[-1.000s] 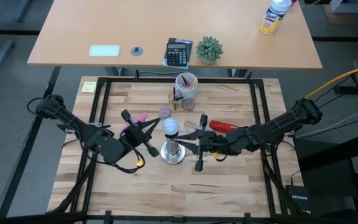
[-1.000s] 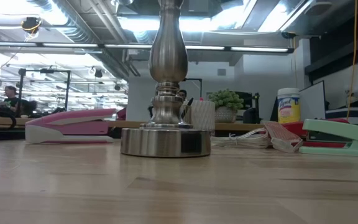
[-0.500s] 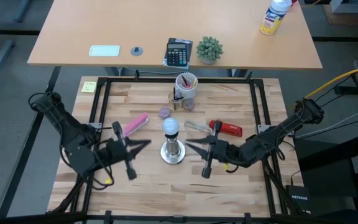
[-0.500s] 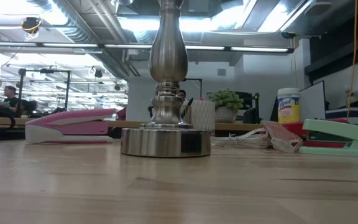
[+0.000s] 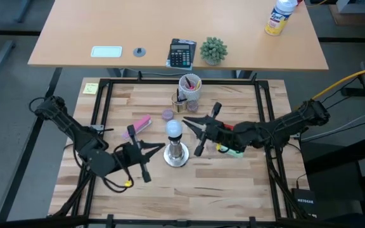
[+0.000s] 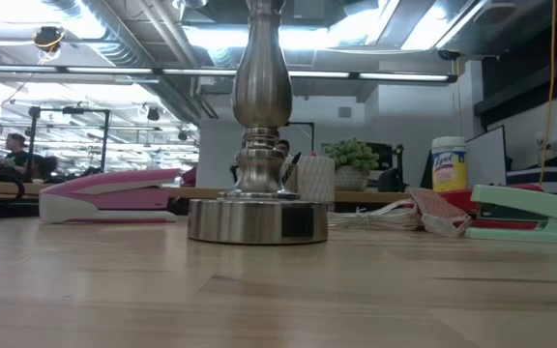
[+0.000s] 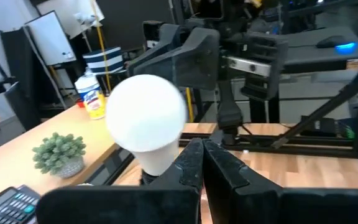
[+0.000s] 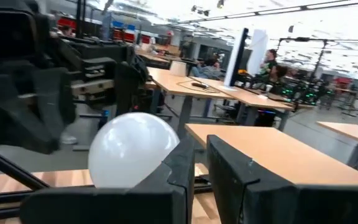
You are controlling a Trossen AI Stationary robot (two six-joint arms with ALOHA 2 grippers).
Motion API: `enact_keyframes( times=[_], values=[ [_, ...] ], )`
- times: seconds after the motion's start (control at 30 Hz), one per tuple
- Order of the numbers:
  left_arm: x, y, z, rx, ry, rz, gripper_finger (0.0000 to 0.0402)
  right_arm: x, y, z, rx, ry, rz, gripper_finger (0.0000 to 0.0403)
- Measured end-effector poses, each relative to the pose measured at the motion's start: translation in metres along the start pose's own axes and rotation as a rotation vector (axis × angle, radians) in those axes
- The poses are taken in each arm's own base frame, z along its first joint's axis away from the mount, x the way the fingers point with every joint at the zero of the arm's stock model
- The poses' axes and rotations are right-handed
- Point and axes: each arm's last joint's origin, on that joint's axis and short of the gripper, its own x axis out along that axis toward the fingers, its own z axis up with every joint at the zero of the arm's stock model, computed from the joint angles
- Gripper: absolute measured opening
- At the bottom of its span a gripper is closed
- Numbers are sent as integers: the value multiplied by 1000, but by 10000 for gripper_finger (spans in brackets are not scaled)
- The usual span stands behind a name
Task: Screw lightbulb
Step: Insert the lightbulb into the lamp socket
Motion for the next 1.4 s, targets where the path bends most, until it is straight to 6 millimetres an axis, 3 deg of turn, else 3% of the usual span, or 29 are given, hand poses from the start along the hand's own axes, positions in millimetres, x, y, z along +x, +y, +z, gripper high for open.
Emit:
enact_keyframes(
  times=[0.53, 1.27, 1.4],
  values=[
    [23, 15, -4, 42, 32, 87, 1, 4, -2, -2, 86, -4, 117, 48],
    [26, 23, -6, 75, 57, 265, 1, 3, 4, -3, 229, 1, 269, 48],
    [17, 24, -2, 91, 54, 346, 1, -1, 8, -1, 213, -25, 299, 48]
  ],
)
